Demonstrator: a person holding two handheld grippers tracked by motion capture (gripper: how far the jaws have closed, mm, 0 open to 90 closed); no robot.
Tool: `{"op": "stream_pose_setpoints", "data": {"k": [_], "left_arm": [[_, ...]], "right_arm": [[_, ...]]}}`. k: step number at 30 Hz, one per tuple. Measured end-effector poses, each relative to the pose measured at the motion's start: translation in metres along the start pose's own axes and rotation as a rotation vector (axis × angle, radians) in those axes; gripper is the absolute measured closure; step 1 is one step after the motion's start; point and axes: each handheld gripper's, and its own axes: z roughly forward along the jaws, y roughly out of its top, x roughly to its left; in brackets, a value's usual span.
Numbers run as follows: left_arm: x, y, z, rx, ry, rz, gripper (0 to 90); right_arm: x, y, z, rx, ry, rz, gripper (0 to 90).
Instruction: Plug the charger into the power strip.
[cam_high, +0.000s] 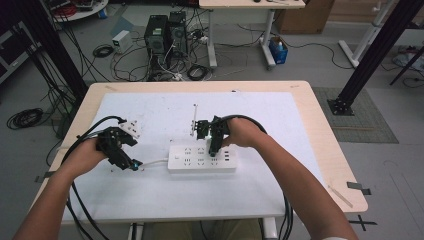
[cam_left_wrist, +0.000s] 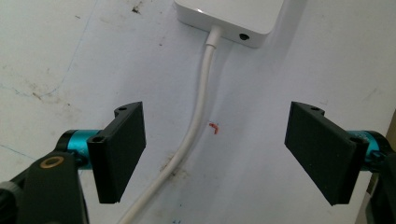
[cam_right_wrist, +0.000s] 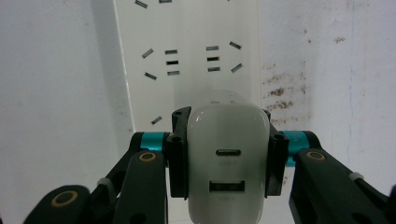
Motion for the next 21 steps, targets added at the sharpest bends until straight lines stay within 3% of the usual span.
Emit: {"op": "stream_pose_setpoints", "data": {"k": [8, 10, 12, 13, 16, 21], "left_arm": [[0.0008, -0.0029, 0.0013, 0.001, -0.011, 0.005, 20.6], [0.0010, -0.0036, 0.0023, -0.001, -0.016, 0.000, 20.6], [0.0020, -0.0036, 0.0027, 0.002, -0.017, -0.001, 20.6], [0.0020, -0.0035, 0.0033, -0.003, -0.017, -0.004, 20.6], [0.0013, -0.0022, 0.0037, -0.006, -0.016, -0.005, 20.6], [0.0020, -0.0025, 0.0042, 0.002, -0.016, 0.003, 20.6]], "right_arm": [[-0.0050, -0.0050, 0.0027, -0.012, 0.027, -0.040, 62.2], [-0.0018, -0.0067, 0.0033, -0.028, 0.005, -0.120, 62.1], [0.0006, -0.0065, 0.0032, -0.026, -0.007, -0.149, 62.1], [0.0012, -0.0065, 0.0033, -0.030, -0.011, -0.191, 62.1], [-0.0029, -0.0043, 0.0036, -0.014, 0.014, -0.134, 62.2], [-0.0037, 0.0029, 0.0069, 0.038, 0.023, -0.088, 62.3]]}}
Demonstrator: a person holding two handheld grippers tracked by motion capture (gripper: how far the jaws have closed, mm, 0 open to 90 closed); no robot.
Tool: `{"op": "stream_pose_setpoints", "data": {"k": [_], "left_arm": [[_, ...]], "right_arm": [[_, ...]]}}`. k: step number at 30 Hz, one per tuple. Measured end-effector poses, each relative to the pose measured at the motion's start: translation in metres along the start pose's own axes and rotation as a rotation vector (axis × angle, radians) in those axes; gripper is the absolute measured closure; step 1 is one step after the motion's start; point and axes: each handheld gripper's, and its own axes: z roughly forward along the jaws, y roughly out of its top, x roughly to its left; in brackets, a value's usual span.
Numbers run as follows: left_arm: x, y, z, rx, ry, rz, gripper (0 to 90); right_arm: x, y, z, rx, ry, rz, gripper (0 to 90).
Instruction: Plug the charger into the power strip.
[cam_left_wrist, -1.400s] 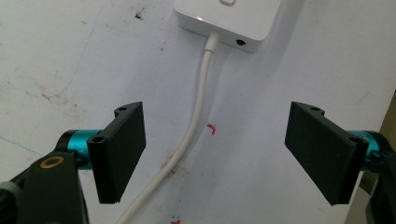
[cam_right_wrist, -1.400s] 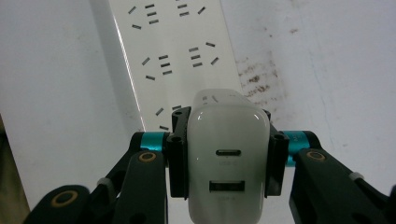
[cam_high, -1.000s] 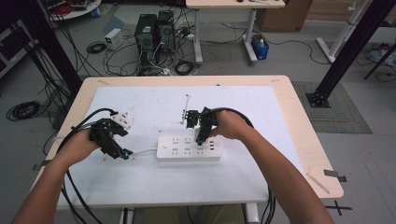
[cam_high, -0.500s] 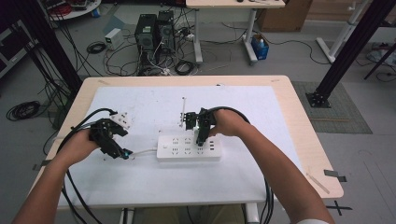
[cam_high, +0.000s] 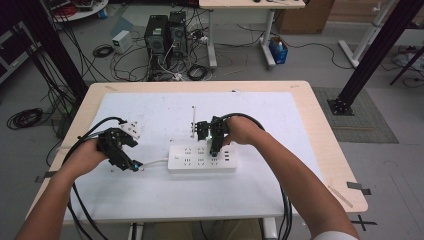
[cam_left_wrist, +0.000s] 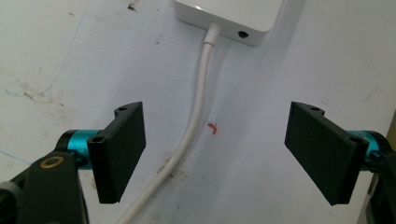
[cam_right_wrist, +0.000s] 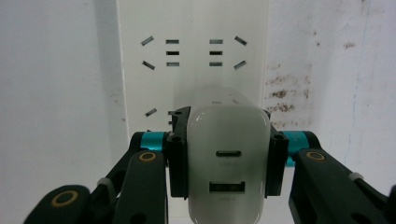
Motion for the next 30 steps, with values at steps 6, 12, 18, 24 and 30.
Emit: {"op": "stream_pose_setpoints", "data": {"k": [6, 12, 18, 24, 30], "left_arm": [[0.003, -0.003, 0.001, 0.001, -0.002, -0.008, 20.6], [0.004, -0.004, 0.002, 0.003, -0.009, -0.003, 20.6], [0.006, -0.005, 0.005, 0.000, -0.013, -0.008, 20.6], [0.007, -0.007, 0.005, 0.005, -0.016, -0.009, 20.6], [0.007, -0.006, 0.007, 0.006, -0.023, -0.005, 20.6]], "right_arm": [[-0.003, 0.000, 0.005, 0.005, 0.020, 0.013, 62.4], [-0.011, -0.004, 0.006, -0.027, 0.067, 0.033, 62.5], [0.000, -0.001, 0.007, -0.010, 0.006, 0.038, 62.6], [0.004, 0.002, 0.009, 0.010, -0.022, 0.021, 62.7], [-0.007, 0.002, 0.012, 0.002, 0.051, 0.044, 62.9]]}}
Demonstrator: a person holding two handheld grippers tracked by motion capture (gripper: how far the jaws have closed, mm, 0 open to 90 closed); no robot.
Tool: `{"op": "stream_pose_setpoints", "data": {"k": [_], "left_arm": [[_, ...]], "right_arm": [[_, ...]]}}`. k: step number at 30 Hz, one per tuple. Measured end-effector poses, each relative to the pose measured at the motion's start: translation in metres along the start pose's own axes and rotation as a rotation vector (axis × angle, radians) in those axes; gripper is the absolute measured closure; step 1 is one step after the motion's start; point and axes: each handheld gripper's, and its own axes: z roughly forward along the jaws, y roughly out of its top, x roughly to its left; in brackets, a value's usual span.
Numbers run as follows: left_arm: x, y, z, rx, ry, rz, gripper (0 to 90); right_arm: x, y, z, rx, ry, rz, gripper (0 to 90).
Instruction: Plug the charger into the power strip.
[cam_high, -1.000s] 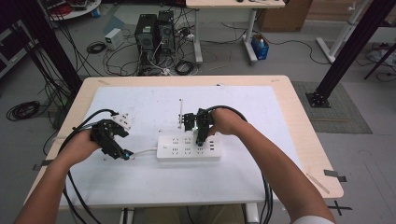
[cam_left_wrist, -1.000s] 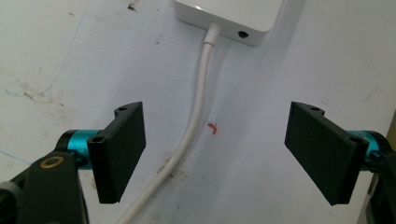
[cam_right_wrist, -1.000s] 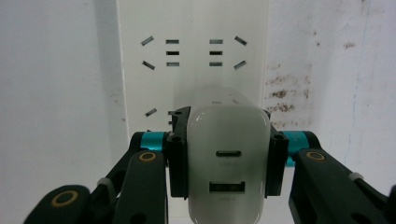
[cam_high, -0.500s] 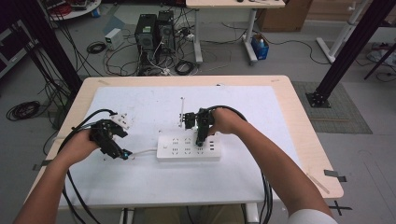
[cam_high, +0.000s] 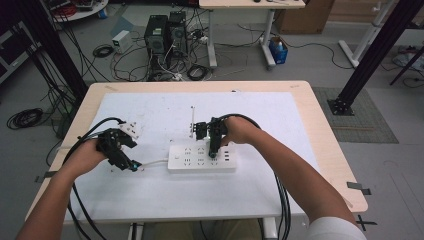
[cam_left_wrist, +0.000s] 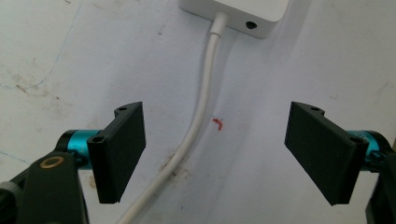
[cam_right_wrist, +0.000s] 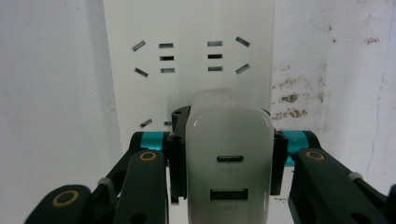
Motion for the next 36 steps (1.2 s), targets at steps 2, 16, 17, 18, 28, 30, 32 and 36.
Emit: {"op": "stream_pose_setpoints", "data": {"k": [2, 16, 17, 18, 28, 30, 32, 36], "left_arm": [[0.000, 0.000, 0.000, -0.006, 0.005, -0.006, 20.6], [-0.003, 0.000, -0.002, -0.010, 0.012, -0.003, 20.6], [-0.003, 0.001, -0.002, -0.005, 0.010, -0.001, 20.6], [-0.004, 0.001, -0.002, -0.003, 0.011, 0.004, 20.6], [-0.002, 0.001, -0.002, -0.007, 0.013, -0.008, 20.6], [-0.002, 0.001, -0.002, -0.006, 0.012, -0.010, 20.6], [-0.002, 0.002, -0.001, -0.009, 0.012, -0.013, 20.6], [-0.004, 0.003, -0.001, -0.005, 0.011, -0.003, 20.6]], "right_arm": [[0.003, 0.000, 0.000, 0.002, -0.024, -0.001, 62.9], [0.007, 0.000, 0.002, 0.002, -0.049, -0.008, 62.9], [0.006, -0.001, 0.002, -0.004, -0.048, -0.003, 62.9], [0.006, -0.001, 0.002, -0.004, -0.048, -0.003, 62.8], [0.011, 0.001, 0.003, 0.012, -0.078, -0.015, 62.8], [0.011, 0.000, 0.003, 0.003, -0.077, -0.021, 62.5], [0.012, -0.001, 0.004, -0.003, -0.087, -0.035, 62.2], [0.015, 0.002, 0.005, 0.019, -0.101, -0.031, 36.6]]}}
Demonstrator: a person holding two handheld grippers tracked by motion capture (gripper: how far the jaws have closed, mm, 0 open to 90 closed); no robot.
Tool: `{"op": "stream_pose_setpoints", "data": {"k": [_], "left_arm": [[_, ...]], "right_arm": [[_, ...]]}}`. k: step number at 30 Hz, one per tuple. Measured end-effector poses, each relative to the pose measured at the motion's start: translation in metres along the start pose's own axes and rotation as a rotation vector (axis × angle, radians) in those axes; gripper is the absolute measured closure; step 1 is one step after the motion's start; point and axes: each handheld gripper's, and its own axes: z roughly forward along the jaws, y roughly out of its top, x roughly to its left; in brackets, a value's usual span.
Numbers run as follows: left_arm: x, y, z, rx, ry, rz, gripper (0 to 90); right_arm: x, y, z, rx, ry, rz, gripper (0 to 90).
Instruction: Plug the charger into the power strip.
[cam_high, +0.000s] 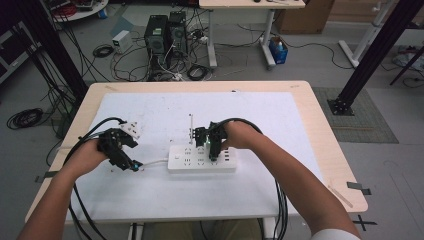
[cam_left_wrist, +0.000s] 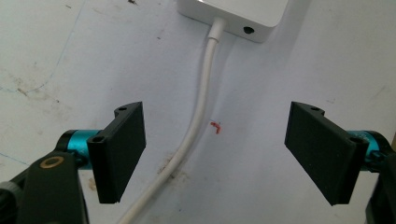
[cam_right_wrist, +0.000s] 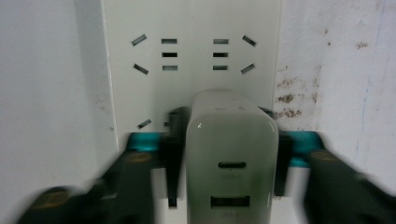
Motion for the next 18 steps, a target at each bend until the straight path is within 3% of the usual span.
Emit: {"op": "stream_pose_setpoints", "data": {"k": [1, 4, 7, 9, 11, 18], "left_arm": [[0.000, 0.000, 0.000, -0.001, 0.001, 0.000, 20.6], [0.000, -0.001, -0.001, -0.003, 0.003, -0.002, 20.6], [0.001, 0.000, 0.000, -0.003, 0.002, 0.000, 20.6], [0.001, 0.002, 0.001, 0.000, -0.002, 0.005, 20.6], [0.001, 0.003, 0.002, -0.001, -0.002, 0.007, 20.6], [0.001, 0.005, 0.002, -0.018, -0.002, -0.001, 20.6]], "right_arm": [[-0.001, 0.000, -0.001, -0.014, 0.008, 0.030, 29.9], [-0.005, -0.008, -0.013, -0.088, 0.027, 0.116, 21.6], [-0.012, -0.021, -0.027, -0.142, 0.008, 0.189, 21.5], [-0.015, -0.033, -0.035, -0.166, -0.015, 0.254, 12.0], [-0.018, -0.047, -0.041, -0.185, -0.051, 0.318, 11.5], [-0.011, -0.097, -0.053, -0.251, -0.079, 0.475, 11.5]]}}
